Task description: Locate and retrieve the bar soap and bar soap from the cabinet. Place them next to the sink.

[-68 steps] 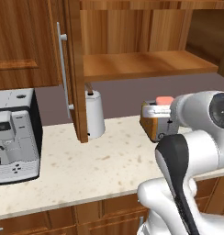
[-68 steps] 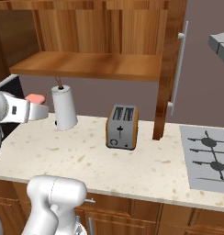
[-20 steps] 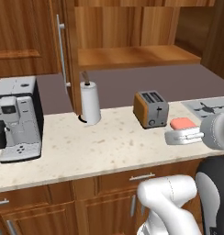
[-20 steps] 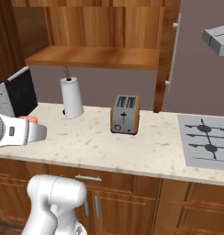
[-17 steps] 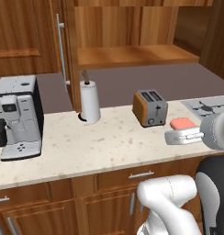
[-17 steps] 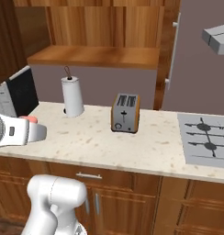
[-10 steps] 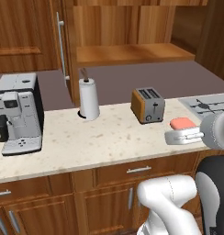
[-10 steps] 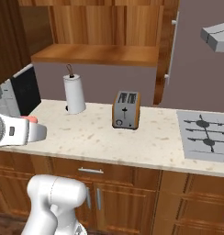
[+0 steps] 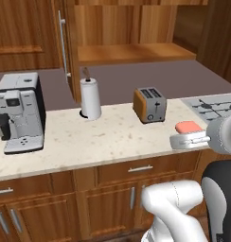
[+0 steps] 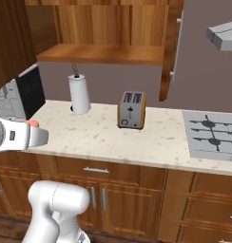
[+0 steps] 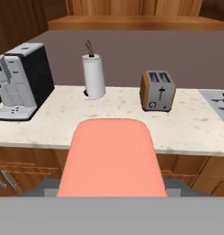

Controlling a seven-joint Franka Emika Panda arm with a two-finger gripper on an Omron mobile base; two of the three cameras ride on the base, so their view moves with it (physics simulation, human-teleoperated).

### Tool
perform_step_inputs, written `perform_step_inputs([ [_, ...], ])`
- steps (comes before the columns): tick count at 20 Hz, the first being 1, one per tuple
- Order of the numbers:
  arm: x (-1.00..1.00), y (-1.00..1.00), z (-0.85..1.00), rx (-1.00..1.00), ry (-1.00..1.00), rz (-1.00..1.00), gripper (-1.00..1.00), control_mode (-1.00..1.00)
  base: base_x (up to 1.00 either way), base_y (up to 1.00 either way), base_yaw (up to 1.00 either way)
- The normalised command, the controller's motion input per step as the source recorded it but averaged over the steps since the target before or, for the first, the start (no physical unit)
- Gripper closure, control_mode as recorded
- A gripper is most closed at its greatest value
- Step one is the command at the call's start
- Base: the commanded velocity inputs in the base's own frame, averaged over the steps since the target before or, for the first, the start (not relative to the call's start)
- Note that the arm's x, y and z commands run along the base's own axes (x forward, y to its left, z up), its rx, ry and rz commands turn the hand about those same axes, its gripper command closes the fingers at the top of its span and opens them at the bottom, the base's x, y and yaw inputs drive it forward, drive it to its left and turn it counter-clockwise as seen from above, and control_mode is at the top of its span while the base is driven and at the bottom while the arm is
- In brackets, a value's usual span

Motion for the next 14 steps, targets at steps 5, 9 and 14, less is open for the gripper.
perform_step_inputs([
  [5, 0.00, 0.00, 0.00, 0.00, 0.00, 0.00, 1.00, 1.00, -0.35, 0.00, 0.00],
  [9, 0.00, 0.00, 0.00, 0.00, 0.00, 0.00, 1.00, 1.00, -0.33, 0.00, 0.00],
  [14, 0.00, 0.00, 0.00, 0.00, 0.00, 0.00, 1.00, 1.00, -0.33, 0.00, 0.00],
])
